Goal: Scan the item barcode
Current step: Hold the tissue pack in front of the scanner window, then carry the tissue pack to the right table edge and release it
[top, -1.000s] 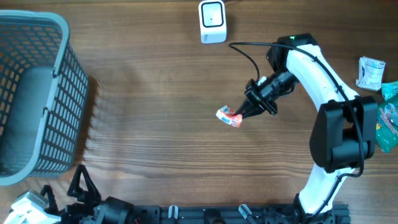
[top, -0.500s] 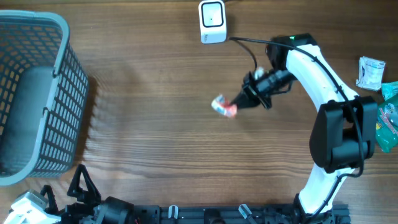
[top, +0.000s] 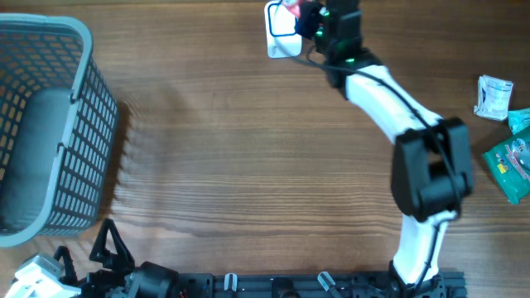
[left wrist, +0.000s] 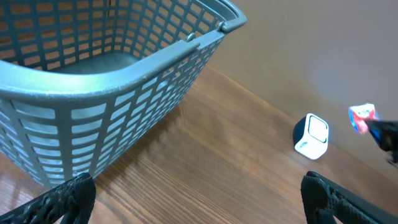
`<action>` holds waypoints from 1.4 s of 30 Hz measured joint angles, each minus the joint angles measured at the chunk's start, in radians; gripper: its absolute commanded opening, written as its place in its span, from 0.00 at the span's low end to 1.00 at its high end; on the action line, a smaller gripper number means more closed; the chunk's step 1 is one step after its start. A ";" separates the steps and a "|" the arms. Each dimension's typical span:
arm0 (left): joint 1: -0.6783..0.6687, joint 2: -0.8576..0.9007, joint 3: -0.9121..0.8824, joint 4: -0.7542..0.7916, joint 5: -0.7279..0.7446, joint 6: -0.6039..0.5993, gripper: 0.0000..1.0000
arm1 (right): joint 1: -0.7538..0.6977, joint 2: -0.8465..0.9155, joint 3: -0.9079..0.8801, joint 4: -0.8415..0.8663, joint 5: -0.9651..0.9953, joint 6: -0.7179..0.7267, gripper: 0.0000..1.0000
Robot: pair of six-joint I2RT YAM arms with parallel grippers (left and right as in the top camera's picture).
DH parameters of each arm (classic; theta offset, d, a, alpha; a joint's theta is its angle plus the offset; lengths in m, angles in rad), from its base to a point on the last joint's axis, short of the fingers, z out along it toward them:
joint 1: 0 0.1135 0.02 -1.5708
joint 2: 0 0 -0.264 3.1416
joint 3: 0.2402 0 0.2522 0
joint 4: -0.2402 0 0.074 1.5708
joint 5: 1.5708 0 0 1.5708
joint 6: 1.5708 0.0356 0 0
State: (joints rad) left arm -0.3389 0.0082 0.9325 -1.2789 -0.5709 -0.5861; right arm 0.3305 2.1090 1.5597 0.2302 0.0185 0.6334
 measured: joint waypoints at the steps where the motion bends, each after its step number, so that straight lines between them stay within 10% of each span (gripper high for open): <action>1: 0.000 0.000 0.000 0.000 0.000 0.000 1.00 | 0.016 0.043 0.000 0.075 0.024 -0.052 0.05; 15: 0.000 0.000 0.000 0.000 0.000 0.000 1.00 | 0.053 0.261 -0.001 0.396 0.345 -0.273 0.04; 25: 0.000 0.000 0.000 0.000 0.000 0.000 1.00 | -0.185 -0.068 0.011 -0.869 0.743 -0.014 0.04; 29: 0.000 0.000 0.000 -0.001 0.000 0.000 1.00 | -0.428 -0.066 -0.096 -1.031 0.722 0.183 0.04; 30: 0.000 0.000 0.000 -0.001 0.000 0.000 1.00 | -0.525 -0.065 -0.154 -1.019 0.714 0.209 0.24; 32: 0.000 0.000 0.000 0.000 0.000 0.000 1.00 | -0.612 -0.065 -0.208 -0.948 0.701 0.230 1.00; 37: 0.000 0.000 0.000 -0.001 0.000 0.000 1.00 | -0.650 -0.135 -0.225 -0.790 0.341 -0.104 1.00; 42: 0.000 0.000 0.000 -0.001 -0.001 0.000 1.00 | -0.550 -0.712 -0.185 -0.759 -0.206 -0.243 1.00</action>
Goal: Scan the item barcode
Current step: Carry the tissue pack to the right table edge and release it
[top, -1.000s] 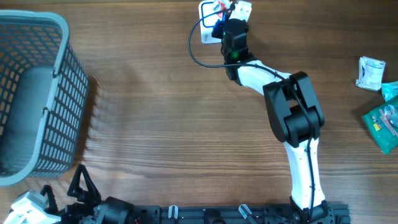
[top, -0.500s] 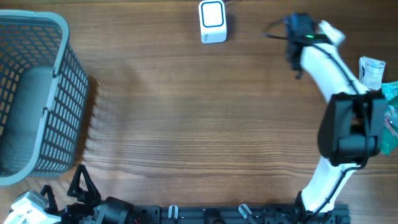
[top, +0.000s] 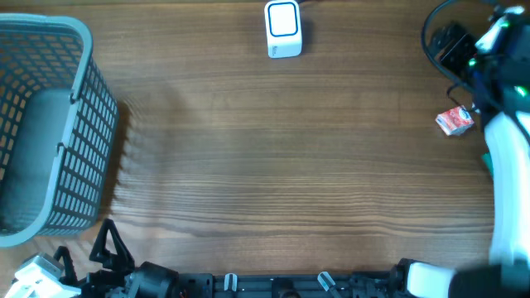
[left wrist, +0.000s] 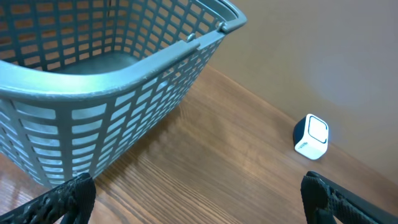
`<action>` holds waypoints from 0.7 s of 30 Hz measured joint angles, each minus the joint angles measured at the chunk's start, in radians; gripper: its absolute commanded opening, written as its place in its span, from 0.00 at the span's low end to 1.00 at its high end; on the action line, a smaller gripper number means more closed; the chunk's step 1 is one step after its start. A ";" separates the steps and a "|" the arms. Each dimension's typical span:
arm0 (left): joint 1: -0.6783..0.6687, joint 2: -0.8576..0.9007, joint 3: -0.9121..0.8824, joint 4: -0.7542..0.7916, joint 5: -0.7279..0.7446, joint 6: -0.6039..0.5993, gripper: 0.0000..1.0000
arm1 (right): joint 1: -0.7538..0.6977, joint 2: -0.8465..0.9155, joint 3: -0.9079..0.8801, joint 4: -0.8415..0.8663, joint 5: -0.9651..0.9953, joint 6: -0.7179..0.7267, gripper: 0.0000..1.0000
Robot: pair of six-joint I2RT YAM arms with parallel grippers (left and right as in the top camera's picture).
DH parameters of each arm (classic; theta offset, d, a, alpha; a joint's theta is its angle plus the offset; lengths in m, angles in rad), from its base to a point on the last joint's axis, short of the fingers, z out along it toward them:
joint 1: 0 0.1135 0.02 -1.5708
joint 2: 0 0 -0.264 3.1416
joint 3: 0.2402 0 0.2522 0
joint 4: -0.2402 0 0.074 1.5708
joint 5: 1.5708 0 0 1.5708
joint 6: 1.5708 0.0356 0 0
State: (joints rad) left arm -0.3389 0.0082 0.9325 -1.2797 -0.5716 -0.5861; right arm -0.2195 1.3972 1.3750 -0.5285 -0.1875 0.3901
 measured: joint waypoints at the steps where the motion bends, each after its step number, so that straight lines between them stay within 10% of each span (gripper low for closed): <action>1: 0.000 0.000 0.000 0.002 0.000 0.000 1.00 | 0.001 -0.103 0.000 -0.051 -0.047 -0.011 1.00; 9: 0.000 0.000 0.000 0.000 0.001 0.000 1.00 | 0.000 -0.656 0.004 -0.435 -0.127 -0.035 1.00; 21: 0.000 0.000 0.000 0.000 0.000 0.000 1.00 | 0.042 -0.884 -0.027 -0.761 0.062 -0.108 1.00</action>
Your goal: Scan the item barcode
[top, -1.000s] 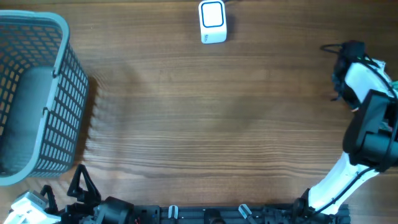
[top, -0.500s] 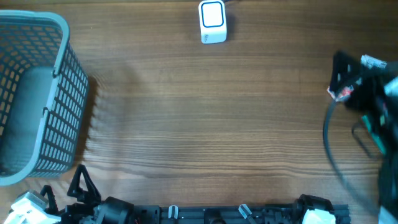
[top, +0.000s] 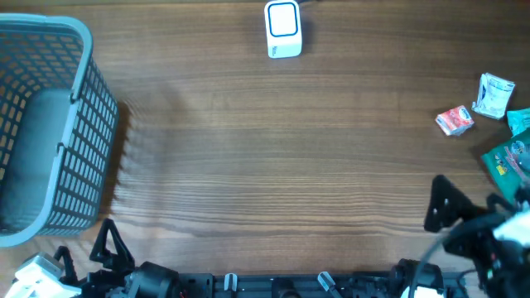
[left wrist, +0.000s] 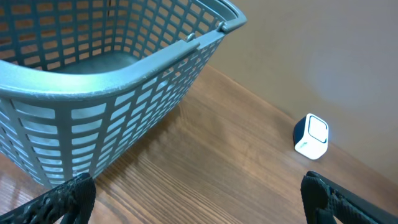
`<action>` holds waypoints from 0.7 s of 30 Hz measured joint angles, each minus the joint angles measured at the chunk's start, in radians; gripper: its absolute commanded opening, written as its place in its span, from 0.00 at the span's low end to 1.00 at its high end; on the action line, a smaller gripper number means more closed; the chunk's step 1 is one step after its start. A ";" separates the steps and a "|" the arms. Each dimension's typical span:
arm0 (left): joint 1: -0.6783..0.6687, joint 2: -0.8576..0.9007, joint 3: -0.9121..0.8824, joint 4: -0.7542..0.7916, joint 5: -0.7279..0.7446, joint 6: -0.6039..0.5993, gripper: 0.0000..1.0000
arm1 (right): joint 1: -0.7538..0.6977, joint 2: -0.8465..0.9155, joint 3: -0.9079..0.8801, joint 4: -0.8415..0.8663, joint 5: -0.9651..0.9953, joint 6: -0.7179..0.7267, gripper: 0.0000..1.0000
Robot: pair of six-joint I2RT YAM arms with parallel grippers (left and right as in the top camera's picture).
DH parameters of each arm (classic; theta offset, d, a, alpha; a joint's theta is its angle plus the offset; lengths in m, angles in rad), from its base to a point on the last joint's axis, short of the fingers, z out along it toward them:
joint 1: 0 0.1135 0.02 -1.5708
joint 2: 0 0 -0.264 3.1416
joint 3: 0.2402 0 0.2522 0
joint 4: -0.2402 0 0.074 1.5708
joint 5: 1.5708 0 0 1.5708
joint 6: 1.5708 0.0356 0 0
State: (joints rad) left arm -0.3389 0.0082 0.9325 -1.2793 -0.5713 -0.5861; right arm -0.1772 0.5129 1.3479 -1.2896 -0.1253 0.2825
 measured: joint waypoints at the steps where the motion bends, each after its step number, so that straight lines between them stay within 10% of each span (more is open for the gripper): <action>1: 0.000 0.000 0.000 -0.001 0.001 0.000 1.00 | 0.010 -0.059 -0.008 0.004 0.018 0.000 1.00; 6: 0.000 0.000 0.000 -0.001 0.000 0.000 1.00 | 0.081 -0.321 -0.228 0.296 0.067 0.006 1.00; 13: 0.000 0.000 0.000 0.000 0.000 0.000 1.00 | 0.129 -0.486 -0.936 1.191 -0.051 0.008 1.00; 21: 0.000 0.000 0.000 0.000 0.000 0.000 1.00 | 0.166 -0.493 -1.262 1.398 -0.003 0.007 1.00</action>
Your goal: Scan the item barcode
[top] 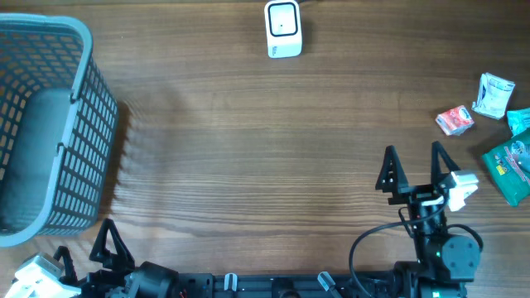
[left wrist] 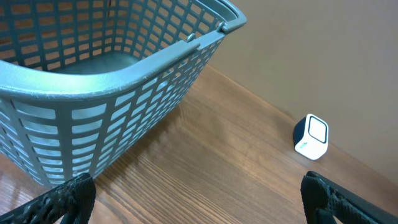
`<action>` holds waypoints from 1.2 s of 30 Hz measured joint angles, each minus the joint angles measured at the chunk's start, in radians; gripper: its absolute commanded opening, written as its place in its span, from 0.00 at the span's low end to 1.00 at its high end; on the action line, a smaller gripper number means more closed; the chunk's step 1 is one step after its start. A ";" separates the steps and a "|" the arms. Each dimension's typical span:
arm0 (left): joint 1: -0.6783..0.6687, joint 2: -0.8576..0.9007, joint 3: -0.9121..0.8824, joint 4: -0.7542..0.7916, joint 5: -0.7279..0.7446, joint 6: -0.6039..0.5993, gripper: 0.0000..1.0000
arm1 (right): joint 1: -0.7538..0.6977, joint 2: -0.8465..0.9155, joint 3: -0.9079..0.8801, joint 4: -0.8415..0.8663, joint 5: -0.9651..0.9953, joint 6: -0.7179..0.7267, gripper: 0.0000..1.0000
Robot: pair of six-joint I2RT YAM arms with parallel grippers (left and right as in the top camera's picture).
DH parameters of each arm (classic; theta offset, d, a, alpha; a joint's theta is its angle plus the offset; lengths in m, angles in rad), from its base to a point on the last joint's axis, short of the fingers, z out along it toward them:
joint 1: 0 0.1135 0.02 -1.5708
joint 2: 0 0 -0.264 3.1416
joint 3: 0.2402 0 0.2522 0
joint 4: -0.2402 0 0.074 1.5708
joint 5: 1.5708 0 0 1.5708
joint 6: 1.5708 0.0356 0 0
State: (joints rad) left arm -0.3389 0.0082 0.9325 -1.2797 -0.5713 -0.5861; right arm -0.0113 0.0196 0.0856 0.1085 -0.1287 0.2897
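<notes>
The white barcode scanner (top: 283, 29) stands at the far edge of the table, and it also shows as the scanner (left wrist: 311, 137) in the left wrist view. A small red packet (top: 455, 120) lies on the table at the right, with no gripper on it. My right gripper (top: 412, 170) is open near the front edge, well short of the packet, with nothing between its fingers. At the front left corner sits my left gripper (top: 108, 247). Seen from the wrist, the left gripper (left wrist: 199, 199) is open wide over bare wood.
A grey slatted basket (top: 83, 124) fills the left side, seen as the basket (left wrist: 124, 81) close ahead of the left gripper. A white packet (top: 494, 93) and a green packet (top: 513, 165) lie at the right edge beside the red one.
My right arm was a blurred shape at the front right corner. Now its gripper stands still and open a little further left, fingers pointing away. The packets, scanner and left arm have not moved.
My right gripper first held the red packet up against the scanner at the far edge. Then the packet lay on the table at the right with the gripper just beyond it. After that the arm was back at the front edge, where it now rests open.
</notes>
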 measured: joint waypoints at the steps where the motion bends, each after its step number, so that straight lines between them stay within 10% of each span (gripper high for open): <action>1: 0.000 0.000 0.000 0.000 0.000 0.000 1.00 | 0.002 0.000 -0.024 0.004 0.016 0.000 1.00; 25: 0.000 0.000 0.000 0.039 0.021 0.000 1.00 | 0.007 -0.002 -0.079 -0.108 0.067 0.000 1.00; 36: 0.248 0.004 -0.575 0.977 0.430 0.280 1.00 | 0.007 -0.007 -0.079 -0.109 0.071 0.000 1.00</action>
State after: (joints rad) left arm -0.0914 0.0120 0.3580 -0.3027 -0.1413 -0.3058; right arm -0.0040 0.0128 0.0063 -0.0006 -0.0582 0.2897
